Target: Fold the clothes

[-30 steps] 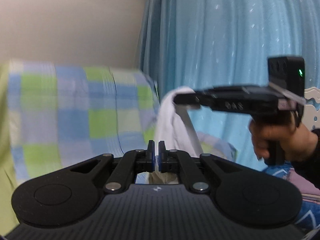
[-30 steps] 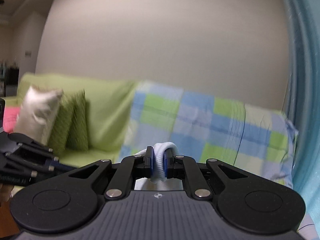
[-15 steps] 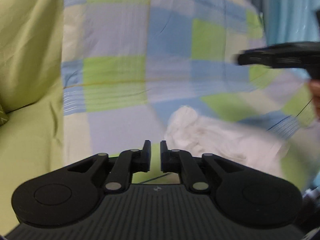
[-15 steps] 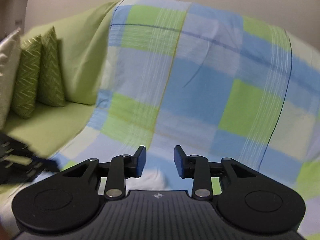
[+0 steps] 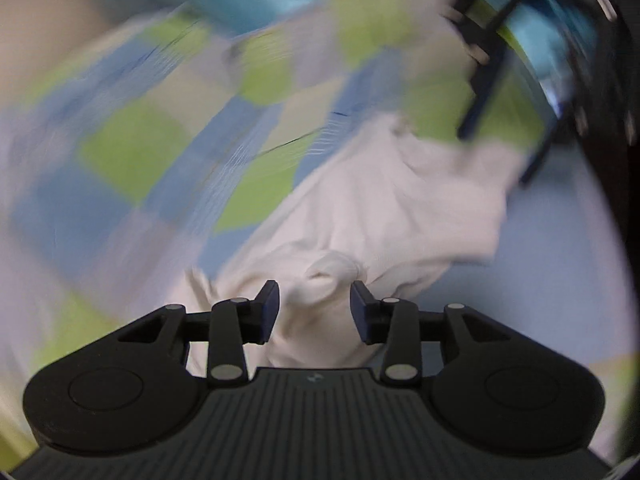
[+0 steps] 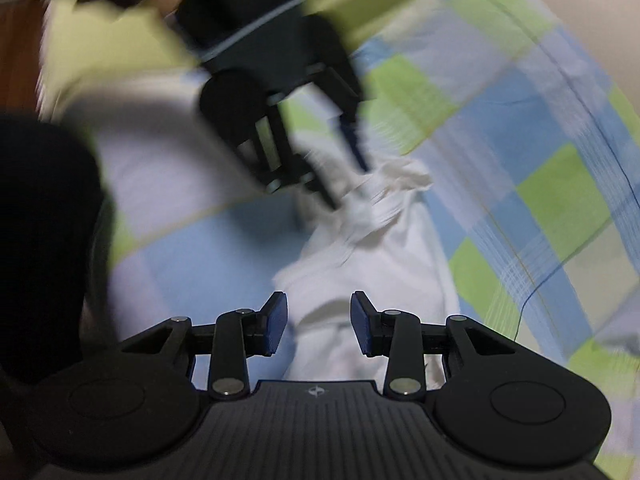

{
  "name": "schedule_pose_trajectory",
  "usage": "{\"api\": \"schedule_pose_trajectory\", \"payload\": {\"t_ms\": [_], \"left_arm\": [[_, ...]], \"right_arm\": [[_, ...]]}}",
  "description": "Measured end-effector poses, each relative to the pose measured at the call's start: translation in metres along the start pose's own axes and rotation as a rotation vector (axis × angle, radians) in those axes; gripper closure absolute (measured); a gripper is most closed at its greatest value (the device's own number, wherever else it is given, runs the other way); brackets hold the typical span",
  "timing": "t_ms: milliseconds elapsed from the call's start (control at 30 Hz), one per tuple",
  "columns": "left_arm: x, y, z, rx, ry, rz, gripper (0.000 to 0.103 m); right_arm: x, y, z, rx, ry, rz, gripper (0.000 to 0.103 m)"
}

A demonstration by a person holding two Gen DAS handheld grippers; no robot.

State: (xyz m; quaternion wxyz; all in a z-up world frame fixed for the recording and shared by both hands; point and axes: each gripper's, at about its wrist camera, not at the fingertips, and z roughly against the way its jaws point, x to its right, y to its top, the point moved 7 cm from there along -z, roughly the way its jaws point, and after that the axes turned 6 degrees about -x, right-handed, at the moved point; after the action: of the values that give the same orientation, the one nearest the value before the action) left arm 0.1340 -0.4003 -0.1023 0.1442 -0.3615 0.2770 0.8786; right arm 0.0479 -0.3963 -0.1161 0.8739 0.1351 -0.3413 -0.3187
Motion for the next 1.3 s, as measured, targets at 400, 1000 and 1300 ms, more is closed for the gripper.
{"api": "schedule_pose_trajectory", "payload": {"t_ms": [400,1000,1300], "left_arm": [[0.024,-0.006,-0.042,0.019,0.015,-0.531,0.097],[-0.039,0.0,-0.009,0.033,0.073,0.015,0.097],[-0.046,-0.008,-0.002,0.009,0.096,0.05,0.097]], "right_arm": [[-0.002,0.01,-0.033,-0.02,-0.03,0.098,0.053],[-0.025,0.015,-0.043,-0.06,-0.255,0.475,0.058],[-0.001,0.023,-0.015,-0.026,-0.191,0.19,0.096]]}}
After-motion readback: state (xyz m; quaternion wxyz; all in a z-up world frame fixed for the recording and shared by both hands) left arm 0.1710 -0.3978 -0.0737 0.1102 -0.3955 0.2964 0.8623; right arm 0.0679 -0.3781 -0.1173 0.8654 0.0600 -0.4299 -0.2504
